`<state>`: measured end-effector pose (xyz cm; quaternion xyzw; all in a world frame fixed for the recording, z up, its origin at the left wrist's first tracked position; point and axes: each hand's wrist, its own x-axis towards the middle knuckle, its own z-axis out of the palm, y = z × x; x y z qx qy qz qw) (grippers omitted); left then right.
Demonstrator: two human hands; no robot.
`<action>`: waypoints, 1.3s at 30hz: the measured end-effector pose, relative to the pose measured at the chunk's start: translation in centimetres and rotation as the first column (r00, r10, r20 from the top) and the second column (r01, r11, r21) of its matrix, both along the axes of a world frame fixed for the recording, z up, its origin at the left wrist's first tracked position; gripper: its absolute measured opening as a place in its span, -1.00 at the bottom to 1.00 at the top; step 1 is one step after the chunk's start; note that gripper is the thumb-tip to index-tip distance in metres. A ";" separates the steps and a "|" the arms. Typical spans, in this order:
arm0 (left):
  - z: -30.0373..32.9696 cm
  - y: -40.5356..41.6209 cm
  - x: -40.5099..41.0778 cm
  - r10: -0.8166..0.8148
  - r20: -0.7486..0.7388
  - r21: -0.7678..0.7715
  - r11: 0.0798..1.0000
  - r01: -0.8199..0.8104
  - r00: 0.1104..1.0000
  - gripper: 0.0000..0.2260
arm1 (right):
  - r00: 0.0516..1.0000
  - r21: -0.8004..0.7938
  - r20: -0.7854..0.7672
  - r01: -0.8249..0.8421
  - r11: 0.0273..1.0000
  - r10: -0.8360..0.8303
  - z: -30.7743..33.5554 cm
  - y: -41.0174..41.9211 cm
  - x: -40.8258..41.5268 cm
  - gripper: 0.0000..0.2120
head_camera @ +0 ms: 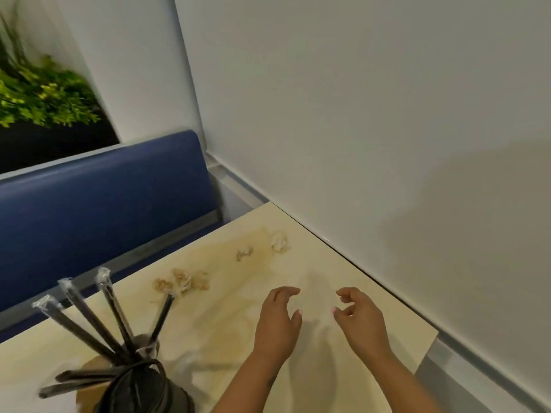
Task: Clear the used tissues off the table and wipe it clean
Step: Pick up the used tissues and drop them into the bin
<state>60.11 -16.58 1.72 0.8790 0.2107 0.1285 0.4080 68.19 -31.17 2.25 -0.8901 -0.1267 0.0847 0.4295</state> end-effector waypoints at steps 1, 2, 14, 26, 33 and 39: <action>-0.1 0.6 0.5 0.021 -0.008 0.005 1.000 -0.021 1.000 -0.67 | 1.000 -0.009 0.002 -0.027 1.000 0.027 -0.1 0.9 0.9 -0.72; -0.2 1.2 1.0 0.041 -0.016 0.007 0.999 -0.041 0.999 -0.67 | 0.999 -0.022 0.006 -0.054 0.998 0.054 -0.2 1.7 1.7 -0.71; -2.8 6.4 4.0 0.230 -0.067 -0.023 0.972 -0.232 0.971 -0.67 | 0.941 -0.192 0.026 -0.327 0.925 0.338 -3.3 13.3 10.4 -0.59; -4.8 9.1 6.7 0.291 -0.111 -0.032 0.955 -0.296 0.950 -0.66 | 0.850 -0.503 0.031 -0.441 0.743 0.526 -6.7 22.0 16.1 -0.56; -5.3 10.0 8.3 0.316 -0.118 -0.024 0.947 -0.321 0.941 -0.68 | 0.841 -0.542 0.083 -0.412 0.732 0.535 -7.9 22.7 17.2 -0.66; -5.1 12.2 10.4 0.374 -0.121 0.037 0.927 -0.373 0.919 -0.68 | 0.930 -0.240 0.096 -0.325 0.915 0.355 -7.5 21.3 17.4 -0.76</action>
